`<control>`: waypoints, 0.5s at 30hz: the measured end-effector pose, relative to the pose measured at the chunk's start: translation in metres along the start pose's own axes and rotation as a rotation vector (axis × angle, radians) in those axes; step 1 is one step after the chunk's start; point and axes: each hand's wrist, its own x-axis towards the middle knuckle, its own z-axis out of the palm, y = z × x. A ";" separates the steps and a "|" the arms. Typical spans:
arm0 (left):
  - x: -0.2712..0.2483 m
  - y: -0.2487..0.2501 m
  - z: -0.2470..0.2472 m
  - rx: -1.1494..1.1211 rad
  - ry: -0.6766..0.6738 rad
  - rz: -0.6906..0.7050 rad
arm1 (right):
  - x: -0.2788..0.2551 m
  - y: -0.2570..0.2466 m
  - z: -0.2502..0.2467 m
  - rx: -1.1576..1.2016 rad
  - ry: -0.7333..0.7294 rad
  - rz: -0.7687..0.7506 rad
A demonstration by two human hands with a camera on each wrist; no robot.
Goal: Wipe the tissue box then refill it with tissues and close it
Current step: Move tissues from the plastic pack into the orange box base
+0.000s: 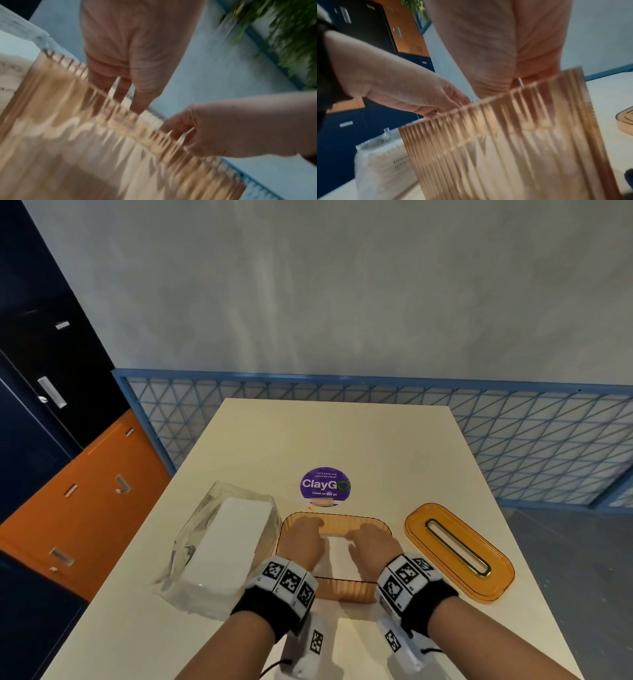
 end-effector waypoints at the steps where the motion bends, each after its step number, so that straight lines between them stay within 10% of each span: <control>1: -0.002 -0.004 -0.007 -0.068 0.124 0.010 | -0.002 0.004 0.000 0.041 0.120 0.008; 6: -0.011 -0.042 -0.031 -0.058 0.478 -0.097 | -0.011 0.030 0.003 0.155 0.442 0.128; 10: -0.010 -0.075 -0.024 0.084 0.273 -0.372 | -0.009 0.041 0.011 0.378 0.162 0.183; 15: -0.008 -0.095 -0.010 0.185 0.218 -0.405 | -0.006 0.042 0.014 0.418 0.145 0.208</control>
